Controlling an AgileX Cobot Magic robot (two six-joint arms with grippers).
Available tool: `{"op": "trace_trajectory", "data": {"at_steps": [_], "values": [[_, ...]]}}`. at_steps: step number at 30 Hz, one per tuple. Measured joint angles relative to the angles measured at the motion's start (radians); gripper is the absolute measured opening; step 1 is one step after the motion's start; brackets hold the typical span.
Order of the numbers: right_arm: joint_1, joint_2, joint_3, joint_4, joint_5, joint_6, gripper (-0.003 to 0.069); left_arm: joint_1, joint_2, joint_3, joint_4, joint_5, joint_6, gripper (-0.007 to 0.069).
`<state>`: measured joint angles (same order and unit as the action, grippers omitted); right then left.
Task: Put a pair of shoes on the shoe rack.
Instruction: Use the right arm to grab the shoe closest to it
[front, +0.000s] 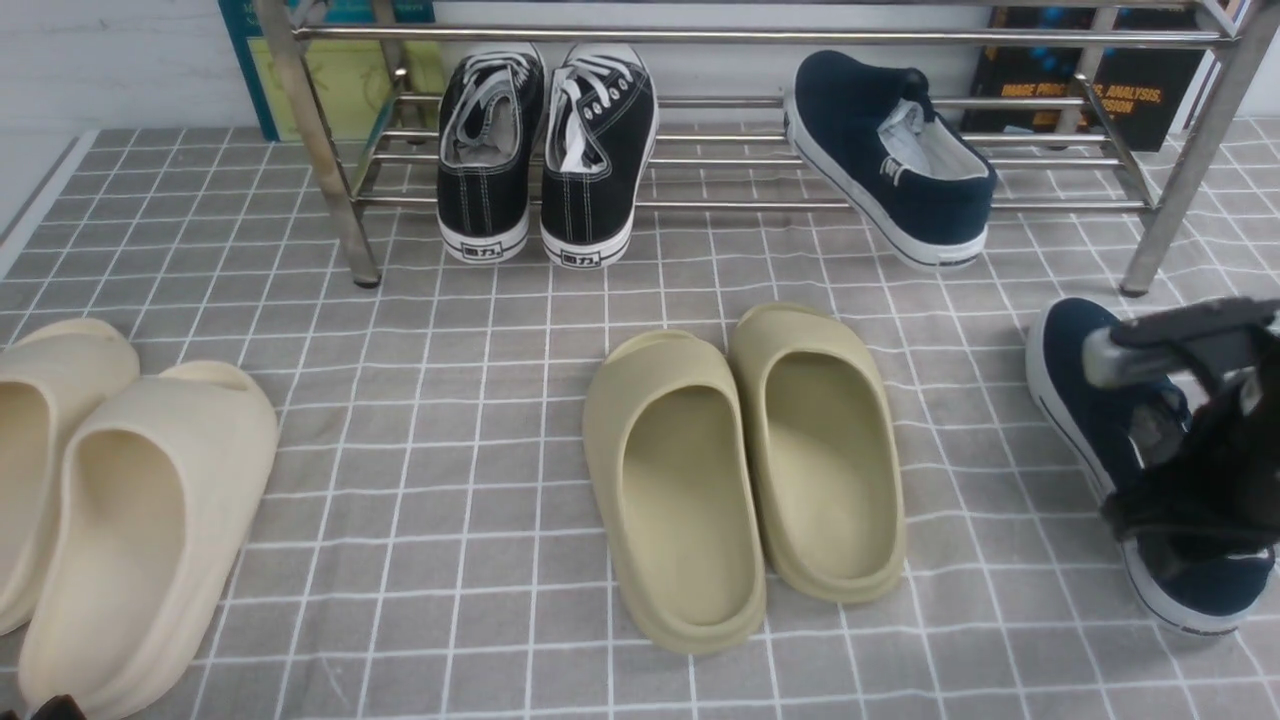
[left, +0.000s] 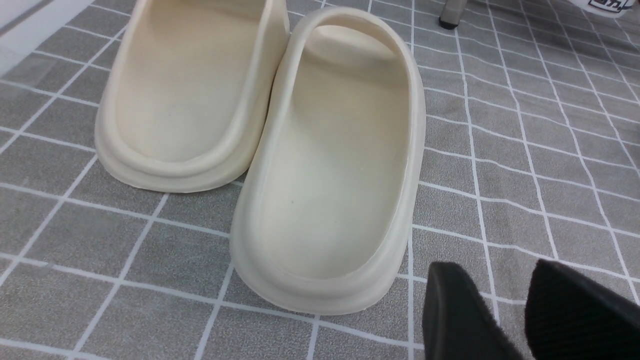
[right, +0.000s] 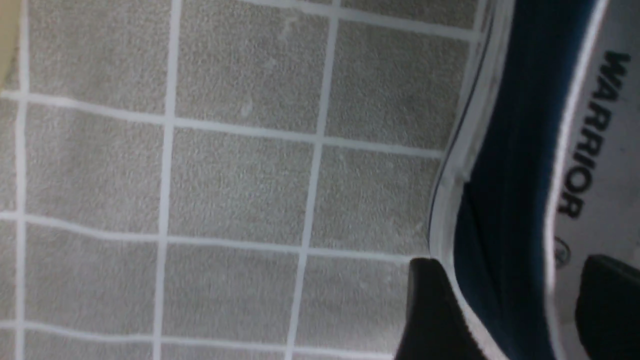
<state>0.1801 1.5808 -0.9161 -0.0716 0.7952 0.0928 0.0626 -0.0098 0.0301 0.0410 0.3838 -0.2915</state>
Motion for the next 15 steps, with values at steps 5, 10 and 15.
{"op": "trace_trajectory", "data": {"at_steps": [5, 10, 15], "values": [[0.000, 0.062, 0.015, -0.018, -0.084, 0.003, 0.0379, 0.000, 0.000, 0.000, 0.000, 0.000, 0.000, 0.0232], [0.000, 0.069, 0.010, -0.037, -0.090, 0.003, 0.0203, 0.000, 0.000, 0.000, 0.000, 0.000, 0.000, 0.0232], [0.000, 0.031, -0.055, -0.033, 0.023, 0.002, 0.0036, 0.000, 0.000, 0.000, 0.000, 0.000, 0.000, 0.0232]]}}
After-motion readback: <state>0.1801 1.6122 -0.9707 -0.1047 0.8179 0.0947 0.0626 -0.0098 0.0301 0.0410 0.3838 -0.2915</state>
